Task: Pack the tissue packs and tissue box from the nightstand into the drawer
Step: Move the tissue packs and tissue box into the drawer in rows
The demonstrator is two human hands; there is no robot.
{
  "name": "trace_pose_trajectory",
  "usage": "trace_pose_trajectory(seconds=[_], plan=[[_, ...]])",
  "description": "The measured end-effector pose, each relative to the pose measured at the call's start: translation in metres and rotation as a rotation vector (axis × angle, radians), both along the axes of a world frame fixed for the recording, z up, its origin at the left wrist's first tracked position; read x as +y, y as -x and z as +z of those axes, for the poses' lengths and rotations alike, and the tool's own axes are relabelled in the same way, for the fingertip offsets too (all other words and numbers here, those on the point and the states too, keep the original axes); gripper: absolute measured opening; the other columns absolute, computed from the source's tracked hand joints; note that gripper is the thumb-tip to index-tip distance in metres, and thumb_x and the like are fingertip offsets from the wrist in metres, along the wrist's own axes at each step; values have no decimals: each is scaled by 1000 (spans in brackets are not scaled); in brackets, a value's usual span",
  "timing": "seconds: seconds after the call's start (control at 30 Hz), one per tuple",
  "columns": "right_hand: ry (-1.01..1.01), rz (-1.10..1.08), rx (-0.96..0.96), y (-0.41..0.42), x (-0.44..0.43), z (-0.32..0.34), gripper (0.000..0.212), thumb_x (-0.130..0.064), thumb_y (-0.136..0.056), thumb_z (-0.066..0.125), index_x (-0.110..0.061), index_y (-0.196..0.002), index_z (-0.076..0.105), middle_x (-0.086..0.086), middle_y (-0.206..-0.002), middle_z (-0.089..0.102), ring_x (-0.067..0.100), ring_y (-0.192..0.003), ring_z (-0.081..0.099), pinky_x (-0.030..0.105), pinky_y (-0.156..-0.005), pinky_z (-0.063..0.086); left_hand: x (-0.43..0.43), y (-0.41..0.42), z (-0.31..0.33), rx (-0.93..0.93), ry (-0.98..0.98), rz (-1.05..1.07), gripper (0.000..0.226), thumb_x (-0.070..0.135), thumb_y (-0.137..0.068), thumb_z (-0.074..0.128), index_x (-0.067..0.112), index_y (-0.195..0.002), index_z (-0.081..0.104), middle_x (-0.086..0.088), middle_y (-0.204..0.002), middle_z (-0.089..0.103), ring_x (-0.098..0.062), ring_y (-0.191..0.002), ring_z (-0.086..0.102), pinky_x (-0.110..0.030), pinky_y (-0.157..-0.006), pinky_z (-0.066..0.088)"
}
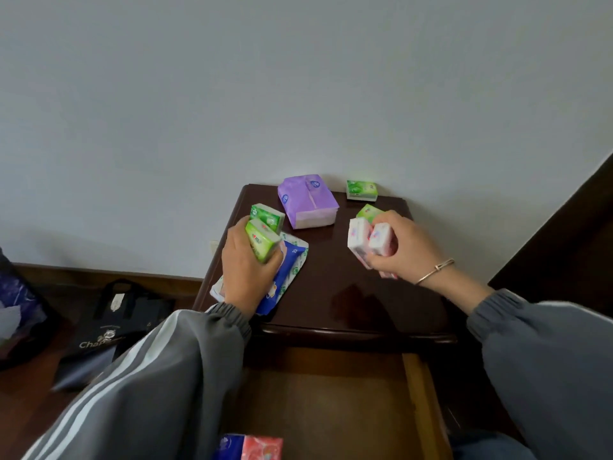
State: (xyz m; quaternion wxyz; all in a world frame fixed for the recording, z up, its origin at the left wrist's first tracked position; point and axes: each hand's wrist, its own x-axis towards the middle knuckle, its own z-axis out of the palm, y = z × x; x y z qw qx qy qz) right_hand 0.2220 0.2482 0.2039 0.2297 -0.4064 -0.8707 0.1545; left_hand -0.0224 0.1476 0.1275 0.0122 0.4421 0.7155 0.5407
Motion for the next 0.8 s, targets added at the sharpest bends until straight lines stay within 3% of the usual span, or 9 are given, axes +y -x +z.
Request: trace_pose_trajectory(seconds=[0.07, 0.13, 0.2, 0.3, 0.43, 0.5, 0.63, 0.7, 0.8], plan=[[178, -30, 112, -14, -39, 1, 48, -27, -60, 79, -29, -100, 54, -8, -86, 63, 13, -74, 60, 26, -65, 46, -12, -9, 19, -97, -104, 13, 56, 23, -75, 74, 14, -125, 48, 6, -107, 56, 0, -93, 55, -17, -83, 42], [309, -15, 56, -25, -81, -3, 45, -32, -60, 77, -35, -97, 51, -12, -83, 64, 5, -74, 61, 15, -61, 46, -32, -22, 40, -230, -185, -10, 47, 28, -75, 72, 24, -115, 49, 16, -96, 58, 7, -84, 57, -9, -73, 43], [475, 11, -40, -29, -121, -17, 45, -39, -58, 74, -38, -96, 51, -16, -83, 62, 0, -75, 61, 11, -56, 44, -63, -33, 55, -304, -191, -65, 44, 35, -74, 71, 33, -110, 47, 16, -96, 62, 7, -85, 60, -6, -71, 45], [635, 20, -205, -18, -166, -51, 42, -44, -58, 73, -35, -93, 50, -15, -83, 60, -1, -73, 58, 13, -56, 41, -119, -41, 53, -320, -92, -133, 44, 39, -73, 72, 38, -110, 48, 18, -102, 64, 7, -89, 62, -8, -72, 47], [748, -31, -354, 12, -194, -105, 37, -42, -64, 74, -25, -85, 50, -8, -87, 57, 12, -79, 56, 22, -62, 40, -176, -40, 12, -348, 180, -137, 45, 29, -76, 78, 35, -110, 50, 19, -100, 64, 4, -91, 61, -20, -73, 47], [782, -34, -417, 24, -204, -127, 54, -44, -66, 74, -17, -105, 48, -1, -98, 57, 17, -87, 58, 24, -65, 40, -199, -41, -10, -383, 297, -98, 41, 26, -76, 78, 36, -103, 50, 17, -94, 64, 2, -87, 62, -19, -68, 44], [866, -30, -492, 30, -210, -139, 101, -61, -65, 70, -11, -140, 23, 3, -122, 58, 17, -93, 58, 27, -71, 46, -231, -45, -41, -360, 427, -51, 43, 25, -74, 77, 33, -104, 47, 13, -88, 63, 5, -77, 59, -11, -59, 39], [808, -18, -558, 24, -206, -136, 104, -72, -65, 62, -10, -142, 26, 3, -124, 56, 17, -94, 56, 24, -68, 42, -237, -47, -48, -341, 442, -48, 43, 23, -74, 77, 30, -103, 45, 13, -87, 61, 7, -75, 57, -10, -57, 39], [729, -50, -568, 16, -205, -136, 95, -73, -73, 52, -12, -142, 30, 6, -127, 54, 19, -100, 58, 24, -68, 42, -239, -50, -54, -299, 446, -55, 46, 23, -75, 78, 29, -102, 41, 12, -88, 59, 11, -73, 57, -6, -54, 42]])
